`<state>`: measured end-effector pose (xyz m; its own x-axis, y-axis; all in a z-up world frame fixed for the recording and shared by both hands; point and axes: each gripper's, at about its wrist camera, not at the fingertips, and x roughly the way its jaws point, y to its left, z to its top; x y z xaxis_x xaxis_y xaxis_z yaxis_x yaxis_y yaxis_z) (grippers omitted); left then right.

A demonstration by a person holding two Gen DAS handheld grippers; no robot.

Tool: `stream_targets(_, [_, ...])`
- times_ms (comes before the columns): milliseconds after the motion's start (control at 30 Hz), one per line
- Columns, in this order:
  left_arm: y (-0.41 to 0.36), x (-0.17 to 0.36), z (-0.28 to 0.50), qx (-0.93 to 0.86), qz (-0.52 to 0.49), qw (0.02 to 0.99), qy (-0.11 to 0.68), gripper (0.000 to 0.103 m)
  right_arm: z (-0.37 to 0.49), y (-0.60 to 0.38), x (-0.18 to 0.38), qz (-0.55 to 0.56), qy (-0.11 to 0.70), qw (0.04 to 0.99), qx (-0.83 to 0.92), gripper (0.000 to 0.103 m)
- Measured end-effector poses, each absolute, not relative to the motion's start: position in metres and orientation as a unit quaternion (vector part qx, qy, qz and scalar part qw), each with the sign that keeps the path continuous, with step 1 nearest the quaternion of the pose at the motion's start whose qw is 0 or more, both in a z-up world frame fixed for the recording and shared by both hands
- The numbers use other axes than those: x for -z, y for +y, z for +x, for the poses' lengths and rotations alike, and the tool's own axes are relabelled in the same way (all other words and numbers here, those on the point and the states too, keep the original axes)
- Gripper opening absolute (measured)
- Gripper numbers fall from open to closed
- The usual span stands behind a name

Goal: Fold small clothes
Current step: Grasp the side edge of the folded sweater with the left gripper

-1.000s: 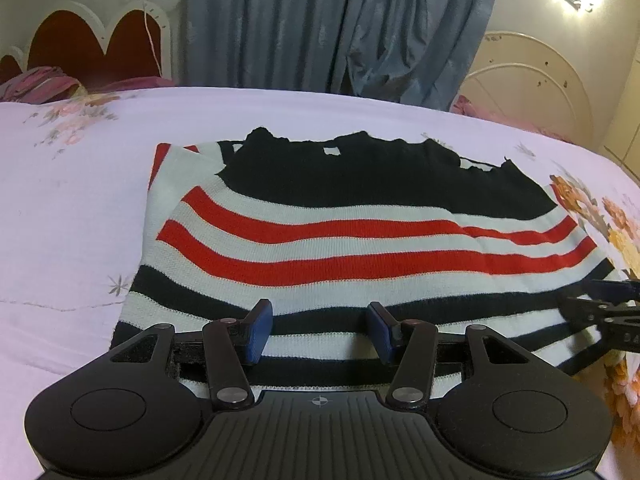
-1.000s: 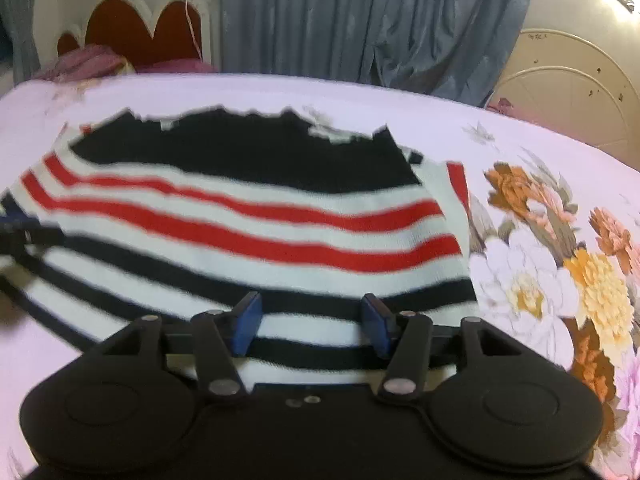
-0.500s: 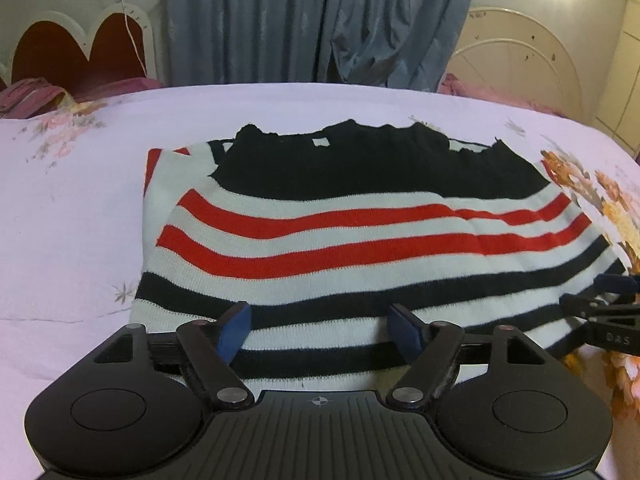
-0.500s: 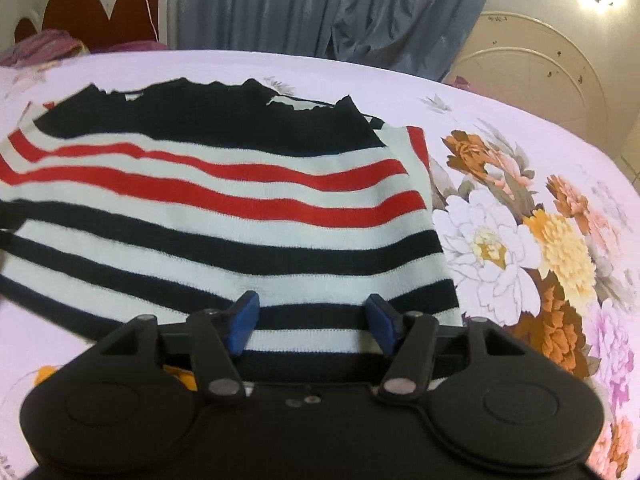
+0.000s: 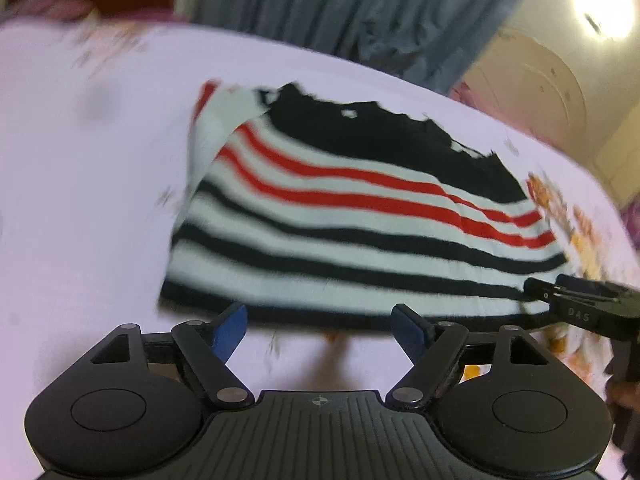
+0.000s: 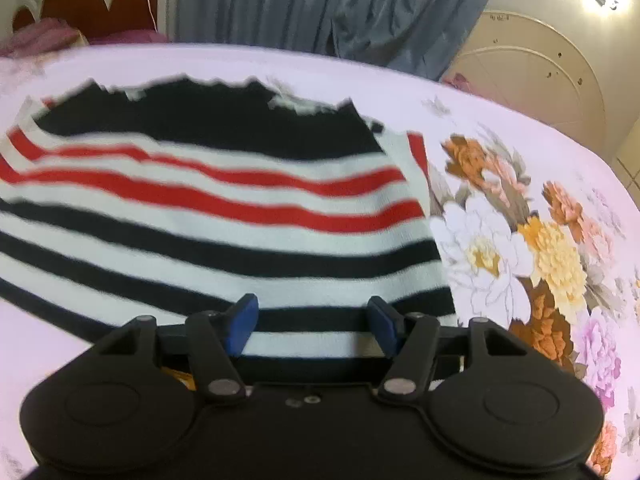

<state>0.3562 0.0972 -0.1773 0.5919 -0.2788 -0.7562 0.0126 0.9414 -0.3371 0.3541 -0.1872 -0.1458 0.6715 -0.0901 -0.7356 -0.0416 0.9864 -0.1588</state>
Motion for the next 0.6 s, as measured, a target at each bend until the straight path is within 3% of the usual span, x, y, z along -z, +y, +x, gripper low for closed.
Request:
stream_targets(167, [0.116,0.205,0.342,0.067,-0.271,0.846,0.454,0.080,0.354,-0.158,0.132,-0.082,0.370,0.924,-0.046,0.067])
stream_targets(467, [0.126,0.234,0.354,0.033,-0.385,0.848,0.361,0.080,0.383,-0.148,0.142,-0.058,0.364,0.925,-0.094,0.068])
stream_targets(500, [0.126,0.236,0.356,0.025,-0.398,0.848,0.348,0.078,0.387,-0.148,0.143,-0.059,0.363,0.925,-0.095,0.068])
stream_targets(600, [0.126,0.243,0.364,-0.001,-0.420,0.849,0.322,0.055,0.396,-0.149,0.145,-0.056,0.361,0.926,-0.094,0.068])
